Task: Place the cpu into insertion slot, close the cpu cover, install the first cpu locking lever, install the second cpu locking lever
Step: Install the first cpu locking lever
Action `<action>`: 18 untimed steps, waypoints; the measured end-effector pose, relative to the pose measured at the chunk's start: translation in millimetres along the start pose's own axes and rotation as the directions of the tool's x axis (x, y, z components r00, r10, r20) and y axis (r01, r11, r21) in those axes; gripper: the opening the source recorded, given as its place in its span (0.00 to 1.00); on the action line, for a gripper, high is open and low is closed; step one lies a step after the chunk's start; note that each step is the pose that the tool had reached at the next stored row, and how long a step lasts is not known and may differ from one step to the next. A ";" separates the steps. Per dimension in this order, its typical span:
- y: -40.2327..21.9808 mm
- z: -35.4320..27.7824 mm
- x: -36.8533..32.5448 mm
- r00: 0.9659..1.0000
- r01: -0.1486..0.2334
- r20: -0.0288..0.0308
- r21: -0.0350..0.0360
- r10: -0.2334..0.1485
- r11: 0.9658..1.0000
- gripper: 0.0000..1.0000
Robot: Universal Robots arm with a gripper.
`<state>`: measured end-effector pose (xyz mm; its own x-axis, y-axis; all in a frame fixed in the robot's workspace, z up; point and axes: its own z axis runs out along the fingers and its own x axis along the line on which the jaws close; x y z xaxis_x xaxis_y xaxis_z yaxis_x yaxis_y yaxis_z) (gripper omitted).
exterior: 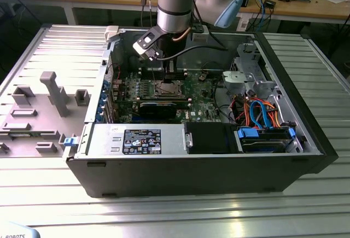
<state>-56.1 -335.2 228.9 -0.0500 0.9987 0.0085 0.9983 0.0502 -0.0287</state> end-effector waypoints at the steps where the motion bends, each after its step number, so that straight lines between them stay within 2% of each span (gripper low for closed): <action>1: 0.0 -0.3 0.0 1.000 0.000 0.000 0.000 0.000 1.000 0.11; 16: 0.0 -1.3 0.0 1.000 0.000 0.000 0.000 0.000 1.000 0.11; 18: -0.1 -3.3 0.0 1.000 0.000 0.000 0.000 0.000 1.000 0.11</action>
<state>-56.1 -335.2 232.2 -0.0500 0.9987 0.0085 0.9983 0.0502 -0.0288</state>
